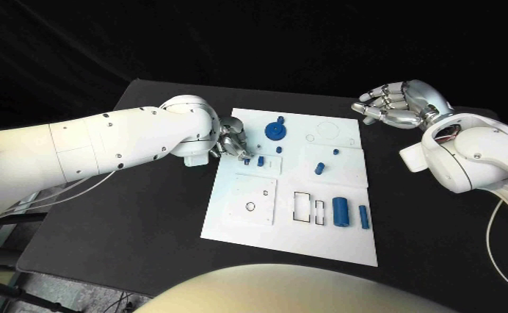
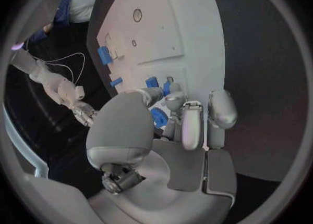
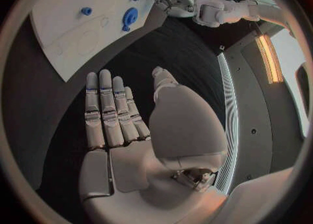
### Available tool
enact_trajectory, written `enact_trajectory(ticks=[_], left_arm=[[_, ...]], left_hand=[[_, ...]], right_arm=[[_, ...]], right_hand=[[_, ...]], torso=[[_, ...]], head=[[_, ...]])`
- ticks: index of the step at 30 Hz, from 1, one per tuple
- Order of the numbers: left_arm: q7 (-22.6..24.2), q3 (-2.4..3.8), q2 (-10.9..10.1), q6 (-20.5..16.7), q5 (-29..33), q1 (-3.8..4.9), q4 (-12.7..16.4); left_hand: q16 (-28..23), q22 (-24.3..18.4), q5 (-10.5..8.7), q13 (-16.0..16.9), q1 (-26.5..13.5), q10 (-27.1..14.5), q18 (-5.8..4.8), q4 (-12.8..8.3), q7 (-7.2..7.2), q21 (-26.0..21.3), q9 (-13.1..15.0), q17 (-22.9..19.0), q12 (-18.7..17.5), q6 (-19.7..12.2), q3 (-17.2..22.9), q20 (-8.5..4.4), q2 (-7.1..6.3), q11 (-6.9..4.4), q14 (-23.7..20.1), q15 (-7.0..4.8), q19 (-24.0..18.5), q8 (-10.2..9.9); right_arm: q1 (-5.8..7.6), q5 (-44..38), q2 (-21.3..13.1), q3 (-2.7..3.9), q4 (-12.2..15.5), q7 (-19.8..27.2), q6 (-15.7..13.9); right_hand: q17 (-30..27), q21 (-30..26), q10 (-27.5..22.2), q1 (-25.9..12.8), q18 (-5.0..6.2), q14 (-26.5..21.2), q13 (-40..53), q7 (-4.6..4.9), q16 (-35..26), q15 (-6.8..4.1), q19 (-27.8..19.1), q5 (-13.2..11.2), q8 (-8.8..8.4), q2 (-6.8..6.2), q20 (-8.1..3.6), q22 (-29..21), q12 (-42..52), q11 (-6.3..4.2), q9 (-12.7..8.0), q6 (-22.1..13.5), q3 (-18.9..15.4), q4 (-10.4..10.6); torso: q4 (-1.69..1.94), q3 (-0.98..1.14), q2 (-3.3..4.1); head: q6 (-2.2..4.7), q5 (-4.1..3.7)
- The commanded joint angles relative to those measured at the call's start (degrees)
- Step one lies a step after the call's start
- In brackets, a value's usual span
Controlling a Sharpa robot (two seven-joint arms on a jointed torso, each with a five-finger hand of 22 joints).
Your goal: Assemble the parts on the task board
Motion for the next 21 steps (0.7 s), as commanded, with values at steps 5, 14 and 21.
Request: enact_trajectory(ticks=[5,14,21], left_arm=[[0.3,-0.04,-0.1,-0.3,-1.8,-0.19,0.3],[0.1,-0.04,-0.3,1.1,-2.0,-0.27,0.3],[0.0,-0.05,-0.4,1.8,-2.1,-0.35,0.6]], left_hand=[[0.3,0.2,0.08,0.1,0.3,0.5,-0.75,-6.8,-0.65,0.3,0.1,1.5,0.4,0.3,7.3,-0.02,-0.12,0.12,2.8,-0.37,0.7,0.4],[0.3,0.2,0.08,0.1,0.2,0.5,-0.75,-6.9,-0.68,0.3,0.1,1.5,0.4,0.4,7.5,-0.03,-0.16,0.10,2.9,-0.38,0.7,0.4],[0.3,0.3,0.08,0.0,0.2,0.5,-0.76,-6.9,-0.69,0.4,0.1,1.4,0.4,0.4,7.6,-0.04,-0.20,0.09,2.8,-0.39,0.7,0.4]], right_arm=[[-0.07,-0.3,0.0,0.00,0.0,0.1,0.8],[-0.12,-0.3,0.0,0.00,-0.1,0.1,0.9],[-0.15,-0.2,0.0,0.00,-0.1,0.1,0.9]], right_hand=[[-0.1,-0.4,-0.5,0.2,0.24,-0.3,-0.1,2.32,-0.4,0.19,-0.2,0.2,0.34,0.48,0.31,-0.1,0.3,0.07,-0.1,-0.3,-0.4,-0.1],[-0.1,-0.4,-0.5,0.2,0.24,-0.3,-0.1,2.32,-0.4,0.19,-0.2,0.2,0.34,0.48,0.31,-0.1,0.3,0.07,-0.1,-0.3,-0.4,-0.1],[-0.1,-0.4,-0.5,0.2,0.24,-0.3,-0.1,2.32,-0.4,0.19,-0.2,0.2,0.34,0.48,0.31,-0.1,0.3,0.07,-0.1,-0.3,-0.4,-0.1]], torso=[[0.04,0.02,-0.03],[0.00,0.01,-0.02],[0.08,0.04,-0.04]], head=[[-0.16,0.04],[-0.28,0.15],[-0.41,0.17]])
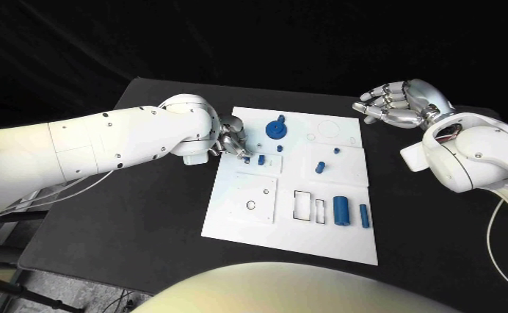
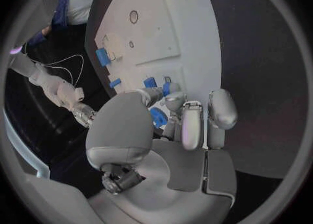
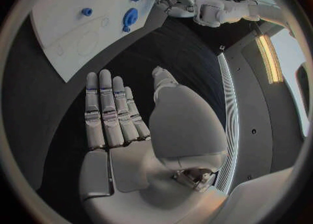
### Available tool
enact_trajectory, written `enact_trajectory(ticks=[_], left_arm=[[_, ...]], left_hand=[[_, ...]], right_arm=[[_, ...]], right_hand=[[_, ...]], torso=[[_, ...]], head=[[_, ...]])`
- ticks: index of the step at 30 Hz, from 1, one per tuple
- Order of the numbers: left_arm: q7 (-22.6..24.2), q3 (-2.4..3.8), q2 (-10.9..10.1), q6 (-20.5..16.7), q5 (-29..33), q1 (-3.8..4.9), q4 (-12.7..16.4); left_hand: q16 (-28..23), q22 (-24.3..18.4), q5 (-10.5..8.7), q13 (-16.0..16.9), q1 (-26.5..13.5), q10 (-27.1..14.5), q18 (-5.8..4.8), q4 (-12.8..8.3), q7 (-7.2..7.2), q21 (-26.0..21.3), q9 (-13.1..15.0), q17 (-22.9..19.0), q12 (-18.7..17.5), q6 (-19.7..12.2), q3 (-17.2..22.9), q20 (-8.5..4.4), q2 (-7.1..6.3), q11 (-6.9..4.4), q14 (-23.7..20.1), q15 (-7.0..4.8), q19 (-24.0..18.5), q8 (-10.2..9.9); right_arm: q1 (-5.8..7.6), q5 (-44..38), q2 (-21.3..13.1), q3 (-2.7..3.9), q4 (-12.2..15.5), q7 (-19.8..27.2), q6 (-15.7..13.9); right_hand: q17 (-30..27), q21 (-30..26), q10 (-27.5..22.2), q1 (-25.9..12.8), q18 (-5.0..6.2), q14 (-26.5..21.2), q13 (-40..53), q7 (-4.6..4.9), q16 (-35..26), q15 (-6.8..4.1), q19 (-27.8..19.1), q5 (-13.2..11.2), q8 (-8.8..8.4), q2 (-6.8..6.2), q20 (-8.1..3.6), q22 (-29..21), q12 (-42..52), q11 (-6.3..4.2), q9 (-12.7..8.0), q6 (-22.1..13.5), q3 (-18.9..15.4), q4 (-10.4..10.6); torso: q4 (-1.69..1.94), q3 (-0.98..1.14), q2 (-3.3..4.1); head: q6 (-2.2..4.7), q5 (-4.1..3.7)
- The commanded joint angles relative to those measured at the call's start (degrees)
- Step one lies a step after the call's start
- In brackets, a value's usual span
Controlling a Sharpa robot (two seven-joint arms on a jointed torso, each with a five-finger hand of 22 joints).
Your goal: Assemble the parts on the task board
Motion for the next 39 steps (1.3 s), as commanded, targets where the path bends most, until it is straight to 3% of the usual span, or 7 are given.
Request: enact_trajectory(ticks=[1,39], left_arm=[[0.0,-0.09,0.0,1.8,-0.6,-0.19,0.2],[-0.1,-0.10,0.1,2.4,-0.4,-0.40,0.3]], left_hand=[[0.3,0.1,0.19,0.0,0.6,0.5,-0.77,-6.5,-0.62,0.4,0.0,1.4,0.1,0.3,6.9,-0.04,0.16,0.08,2.8,-0.40,0.3,0.2],[0.3,0.0,0.18,-0.1,0.5,0.6,-0.76,-6.9,-0.66,0.4,0.0,1.5,0.1,0.3,7.5,-0.08,-0.01,0.04,2.9,-0.43,0.3,0.2]], right_arm=[[-0.06,-0.3,0.0,0.01,0.0,0.1,0.8],[-0.29,0.1,0.2,0.01,-0.3,0.4,1.1]], right_hand=[[-0.1,-0.4,-0.5,0.2,0.24,-0.3,-0.1,2.32,-0.4,0.19,-0.2,0.2,0.34,0.48,0.31,-0.1,0.3,0.06,-0.1,-0.3,-0.2,0.0],[-0.1,-0.4,-0.6,0.1,0.25,-0.3,-0.1,2.32,-0.4,0.19,-0.2,0.2,0.45,0.66,0.32,-0.2,0.4,0.07,-0.1,-0.3,-0.5,0.1]], torso=[[0.04,0.02,0.00],[-0.06,0.04,0.04]], head=[[-0.11,0.01],[-0.31,0.29]])
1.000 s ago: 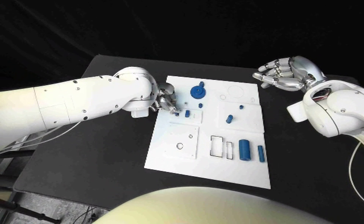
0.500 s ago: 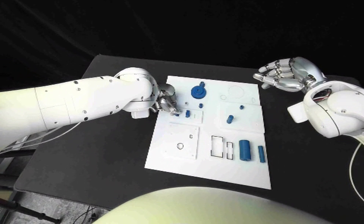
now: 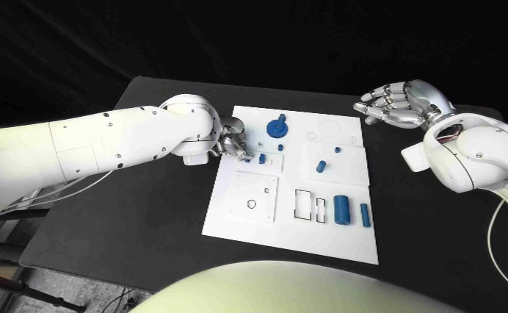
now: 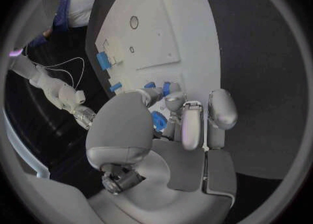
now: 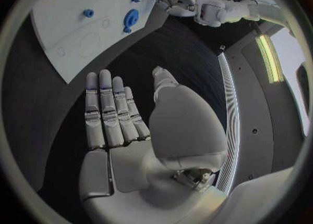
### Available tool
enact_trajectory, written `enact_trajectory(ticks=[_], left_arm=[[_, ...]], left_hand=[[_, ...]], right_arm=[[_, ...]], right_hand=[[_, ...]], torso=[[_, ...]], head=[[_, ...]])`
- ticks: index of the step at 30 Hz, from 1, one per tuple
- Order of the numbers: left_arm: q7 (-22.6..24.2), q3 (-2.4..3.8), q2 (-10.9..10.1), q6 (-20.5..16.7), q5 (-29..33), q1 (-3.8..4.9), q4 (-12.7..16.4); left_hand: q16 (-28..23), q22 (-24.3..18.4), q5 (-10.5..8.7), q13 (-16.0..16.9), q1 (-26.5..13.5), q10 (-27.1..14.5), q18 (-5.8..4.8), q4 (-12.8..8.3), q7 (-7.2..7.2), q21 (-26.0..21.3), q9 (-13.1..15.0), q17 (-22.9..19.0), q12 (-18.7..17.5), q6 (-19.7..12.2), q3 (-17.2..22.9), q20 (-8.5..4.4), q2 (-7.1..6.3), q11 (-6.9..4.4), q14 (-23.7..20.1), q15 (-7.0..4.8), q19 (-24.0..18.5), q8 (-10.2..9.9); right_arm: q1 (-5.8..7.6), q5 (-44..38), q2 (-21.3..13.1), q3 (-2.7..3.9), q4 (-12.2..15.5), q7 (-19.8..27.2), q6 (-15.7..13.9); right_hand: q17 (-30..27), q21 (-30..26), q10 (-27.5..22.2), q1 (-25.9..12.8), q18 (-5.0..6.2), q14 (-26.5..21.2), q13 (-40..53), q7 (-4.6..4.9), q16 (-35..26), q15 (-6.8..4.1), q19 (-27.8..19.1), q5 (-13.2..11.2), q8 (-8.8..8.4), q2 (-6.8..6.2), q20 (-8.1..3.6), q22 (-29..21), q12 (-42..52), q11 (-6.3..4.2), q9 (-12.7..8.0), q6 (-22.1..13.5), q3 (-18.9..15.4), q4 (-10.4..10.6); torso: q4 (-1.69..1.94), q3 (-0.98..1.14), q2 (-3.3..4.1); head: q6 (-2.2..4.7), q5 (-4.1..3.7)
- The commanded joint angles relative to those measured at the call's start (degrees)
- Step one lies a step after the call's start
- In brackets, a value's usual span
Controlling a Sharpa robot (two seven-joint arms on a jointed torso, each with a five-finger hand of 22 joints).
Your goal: Assemble the parts on the task board
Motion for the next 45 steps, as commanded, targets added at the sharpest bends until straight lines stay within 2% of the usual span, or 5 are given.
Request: enact_trajectory(ticks=[1,14,31,40,45], left_arm=[[0.0,-0.09,0.4,1.3,-0.1,-0.13,-0.3],[-0.2,-0.23,1.7,3.4,-0.2,-0.55,-1.5],[-0.3,-0.25,1.9,3.9,-0.1,-0.64,-1.6],[-0.2,-0.25,1.9,3.4,0.0,-0.65,-1.6],[-0.2,-0.25,2.0,3.2,0.0,-0.65,-1.6]], left_hand=[[0.3,0.0,0.17,0.0,0.4,0.4,-0.76,-7.0,-0.61,0.4,0.1,1.5,0.1,0.1,7.3,-0.08,-0.05,-0.17,2.9,-0.43,0.3,0.3],[0.3,0.2,0.15,0.1,0.4,0.5,-0.79,-7.1,-0.61,0.5,0.1,1.5,0.2,0.1,7.4,-0.09,-0.10,-0.18,2.9,-0.44,0.4,0.3],[0.3,0.2,0.05,0.2,0.2,0.6,-0.80,-7.3,-0.62,0.5,0.1,1.5,0.2,0.2,7.7,-0.11,-0.29,-0.19,2.9,-0.45,0.4,0.4],[0.3,0.4,-0.18,0.5,-1.3,1.1,-0.83,-7.0,-0.73,0.5,0.3,1.5,0.5,0.6,7.6,-0.11,-1.46,-0.24,2.9,-0.47,0.5,0.5],[0.3,0.4,-0.26,0.5,-3.6,1.3,-0.83,-5.8,-0.93,0.5,0.3,1.5,0.5,1.1,6.6,-0.17,-2.48,-0.38,2.9,-0.58,0.5,0.5]], right_arm=[[-0.04,-0.1,0.1,0.01,0.0,0.4,0.8],[-0.05,0.4,0.1,0.01,0.2,0.5,0.9],[-0.14,1.3,0.3,0.00,-0.1,0.5,1.0],[-0.16,1.3,0.2,0.00,-0.1,0.5,0.9],[-0.16,1.3,0.2,0.00,0.0,0.5,0.9]], right_hand=[[-0.1,-0.4,-0.3,0.1,0.25,-0.3,-0.1,2.32,-0.4,0.19,-0.2,0.2,0.23,0.67,0.32,-0.1,0.4,-0.14,-0.1,-0.3,-0.3,-0.1],[-0.1,-0.4,-0.4,0.1,0.25,-0.3,-0.1,2.31,-0.4,0.20,-0.2,0.2,0.30,0.76,0.32,-0.1,0.4,-0.15,-0.1,-0.3,-0.4,-0.1],[-0.1,-0.4,-0.4,0.1,0.25,-0.3,-0.1,2.31,-0.4,0.20,-0.2,0.2,0.30,0.76,0.32,-0.1,0.4,-0.15,-0.1,-0.3,-0.4,-0.1],[-0.1,-0.4,-0.4,0.1,0.25,-0.3,-0.1,2.31,-0.4,0.20,-0.2,0.2,0.30,0.76,0.32,-0.1,0.4,-0.15,-0.1,-0.3,-0.4,-0.1],[-0.1,-0.4,-0.4,0.0,0.25,-0.3,-0.2,2.31,-0.5,0.20,-0.2,0.2,0.41,0.91,0.33,-0.2,0.5,-0.14,-0.1,-0.4,-0.6,-0.1]], torso=[[-0.02,0.01,0.02],[0.01,0.03,0.02],[-0.02,0.03,0.01],[-0.04,0.03,-0.01],[0.01,0.03,0.00]], head=[[-0.05,0.00],[-0.12,-0.36],[-0.12,-0.33],[-0.12,-0.35],[-0.12,-0.39]])
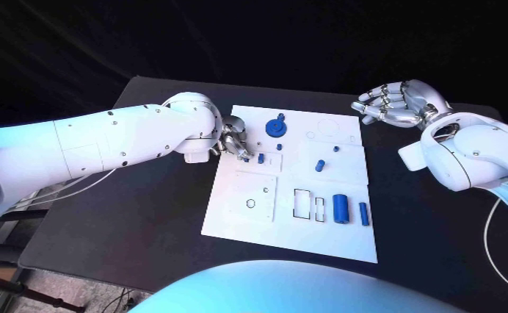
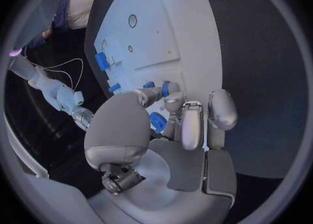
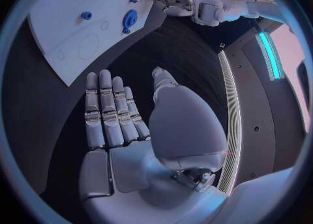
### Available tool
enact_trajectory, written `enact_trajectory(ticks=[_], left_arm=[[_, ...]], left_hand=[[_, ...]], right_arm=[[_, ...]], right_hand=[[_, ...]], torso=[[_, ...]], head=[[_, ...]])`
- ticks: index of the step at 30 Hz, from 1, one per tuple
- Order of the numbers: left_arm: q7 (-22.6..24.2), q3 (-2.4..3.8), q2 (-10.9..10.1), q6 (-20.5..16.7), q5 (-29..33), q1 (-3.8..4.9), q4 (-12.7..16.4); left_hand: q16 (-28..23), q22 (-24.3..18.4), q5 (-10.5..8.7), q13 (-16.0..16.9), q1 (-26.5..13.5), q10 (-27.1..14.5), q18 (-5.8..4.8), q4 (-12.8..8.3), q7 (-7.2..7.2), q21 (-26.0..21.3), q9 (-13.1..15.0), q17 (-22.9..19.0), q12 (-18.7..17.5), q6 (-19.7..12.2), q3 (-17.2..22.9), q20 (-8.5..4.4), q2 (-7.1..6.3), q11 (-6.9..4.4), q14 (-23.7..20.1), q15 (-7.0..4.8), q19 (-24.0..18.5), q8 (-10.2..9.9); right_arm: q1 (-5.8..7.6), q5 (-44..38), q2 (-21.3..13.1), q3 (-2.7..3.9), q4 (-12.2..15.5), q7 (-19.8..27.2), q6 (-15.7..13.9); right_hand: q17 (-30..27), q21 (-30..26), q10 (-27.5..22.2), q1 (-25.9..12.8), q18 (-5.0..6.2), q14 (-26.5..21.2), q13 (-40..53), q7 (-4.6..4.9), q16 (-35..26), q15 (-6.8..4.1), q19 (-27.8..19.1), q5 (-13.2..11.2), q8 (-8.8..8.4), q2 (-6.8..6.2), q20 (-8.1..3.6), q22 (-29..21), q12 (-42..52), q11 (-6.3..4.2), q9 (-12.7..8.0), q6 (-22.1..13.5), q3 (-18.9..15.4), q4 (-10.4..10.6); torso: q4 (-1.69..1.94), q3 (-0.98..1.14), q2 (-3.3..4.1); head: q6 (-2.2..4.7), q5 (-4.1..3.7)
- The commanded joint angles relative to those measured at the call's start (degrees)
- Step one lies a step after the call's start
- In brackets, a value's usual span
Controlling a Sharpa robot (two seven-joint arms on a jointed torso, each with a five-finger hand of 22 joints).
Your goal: Assemble the parts on the task board
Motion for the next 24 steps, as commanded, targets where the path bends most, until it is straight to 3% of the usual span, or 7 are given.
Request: enact_trajectory(ticks=[1,24], left_arm=[[0.0,-0.48,0.4,1.6,0.5,-0.66,0.2],[-0.2,-0.47,0.6,1.9,0.6,-0.66,-0.5]], left_hand=[[0.3,0.1,-0.10,0.0,-0.9,0.4,-0.83,-3.7,-0.37,0.3,0.1,1.5,0.2,0.2,4.2,-0.04,-0.29,-0.08,2.8,-0.45,0.3,-0.4],[0.3,0.0,-0.07,-0.1,-5.7,0.5,-0.82,0.1,-0.65,0.1,0.1,1.5,0.2,1.2,-1.7,-0.38,-2.40,-0.31,2.7,-0.71,0.4,-0.7]], right_arm=[[-0.03,-0.1,0.0,0.01,0.1,0.4,0.7],[-0.03,-0.1,-0.2,0.01,0.0,0.5,0.7]], right_hand=[[0.0,-0.2,-0.4,0.1,0.25,-0.3,0.0,2.31,-0.2,0.20,-0.2,0.2,0.19,0.45,0.33,0.0,0.3,-0.14,0.0,-0.4,-0.4,0.0],[-0.1,-0.2,-0.5,0.0,0.25,-0.3,-0.1,2.31,-0.3,0.21,-0.2,0.2,0.26,0.51,0.34,-0.1,0.4,-0.13,-0.1,-0.4,-0.5,0.0]], torso=[[0.04,0.01,0.01],[0.06,-0.03,0.01]], head=[[0.01,-0.05],[0.01,-0.16]])
